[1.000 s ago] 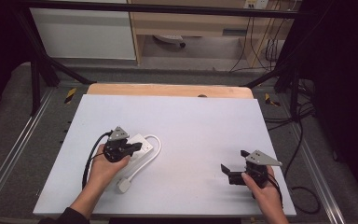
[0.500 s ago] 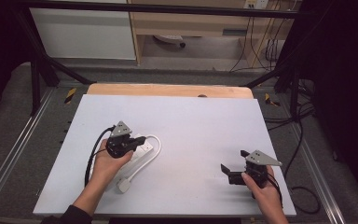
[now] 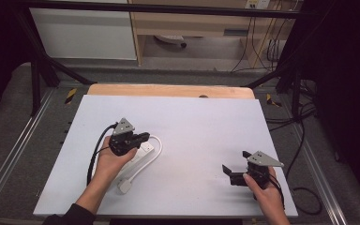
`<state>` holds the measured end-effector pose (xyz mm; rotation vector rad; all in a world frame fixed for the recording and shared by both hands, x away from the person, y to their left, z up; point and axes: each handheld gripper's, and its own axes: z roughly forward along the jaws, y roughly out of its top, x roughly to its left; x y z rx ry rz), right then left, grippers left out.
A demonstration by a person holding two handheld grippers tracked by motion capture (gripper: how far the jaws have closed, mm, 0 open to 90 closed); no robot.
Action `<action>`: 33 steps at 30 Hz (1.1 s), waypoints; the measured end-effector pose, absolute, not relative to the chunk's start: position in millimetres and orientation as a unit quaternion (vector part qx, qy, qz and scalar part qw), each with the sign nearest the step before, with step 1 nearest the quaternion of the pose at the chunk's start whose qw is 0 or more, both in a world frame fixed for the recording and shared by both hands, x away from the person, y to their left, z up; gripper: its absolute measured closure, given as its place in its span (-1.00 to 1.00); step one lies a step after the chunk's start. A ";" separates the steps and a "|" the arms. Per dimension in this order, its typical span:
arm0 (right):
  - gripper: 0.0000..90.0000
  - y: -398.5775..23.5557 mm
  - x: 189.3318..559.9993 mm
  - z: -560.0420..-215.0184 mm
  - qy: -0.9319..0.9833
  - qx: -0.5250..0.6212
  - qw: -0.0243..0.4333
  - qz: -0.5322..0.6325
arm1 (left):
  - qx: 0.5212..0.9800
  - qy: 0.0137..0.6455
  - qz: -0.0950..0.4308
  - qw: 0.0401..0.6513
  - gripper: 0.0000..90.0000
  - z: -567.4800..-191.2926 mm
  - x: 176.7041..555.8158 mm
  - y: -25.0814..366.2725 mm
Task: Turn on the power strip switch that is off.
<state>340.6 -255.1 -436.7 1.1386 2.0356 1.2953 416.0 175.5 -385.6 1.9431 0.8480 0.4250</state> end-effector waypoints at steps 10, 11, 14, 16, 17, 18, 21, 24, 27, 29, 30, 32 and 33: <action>-0.95 -253.5 341.5 -437.1 0.744 0.412 0.234 0.471 | 0.783 0.351 0.183 0.480 0.29 -383.3 418.1 172.8; -0.95 -253.6 341.4 -437.0 0.744 0.412 0.234 0.471 | 0.782 0.354 0.182 0.480 0.23 -383.0 418.1 172.6; -0.95 -253.7 341.3 -437.0 0.744 0.412 0.234 0.471 | 0.779 0.356 0.178 0.485 0.08 -382.0 418.1 172.4; -0.95 -253.4 341.5 -437.0 0.744 0.411 0.234 0.472 | 0.778 0.357 0.177 0.487 0.00 -381.3 418.2 172.6; -0.95 -253.2 341.5 -436.9 0.744 0.411 0.233 0.472 | 0.776 0.358 0.179 0.487 -0.03 -380.9 418.2 172.7; -0.95 -253.1 341.5 -437.0 0.744 0.411 0.233 0.472 | 0.775 0.359 0.179 0.489 -0.06 -380.5 418.1 172.9; -0.95 -252.9 341.4 -437.1 0.745 0.410 0.233 0.472 | 0.772 0.359 0.183 0.492 -0.12 -379.8 418.1 173.2; -0.95 -253.0 341.5 -437.1 0.745 0.410 0.232 0.472 | 0.769 0.362 0.185 0.493 -0.30 -379.5 418.3 172.9; -0.95 -252.9 341.6 -437.1 0.745 0.410 0.232 0.472 | 0.765 0.368 0.190 0.492 -0.52 -379.0 418.6 172.3; -0.95 -252.9 341.6 -437.2 0.745 0.410 0.232 0.472 | 0.759 0.373 0.194 0.497 -0.65 -377.9 418.6 172.9; -0.95 -252.8 341.6 -437.2 0.745 0.410 0.232 0.472 | 0.757 0.374 0.194 0.500 -0.71 -377.2 418.7 173.7; -0.95 -252.8 341.6 -437.2 0.745 0.409 0.232 0.472 | 0.751 0.378 0.195 0.505 -0.79 -375.8 418.6 175.3; -0.95 -252.7 341.5 -437.1 0.745 0.410 0.232 0.472 | 0.750 0.376 0.194 0.509 -0.81 -375.2 418.6 176.3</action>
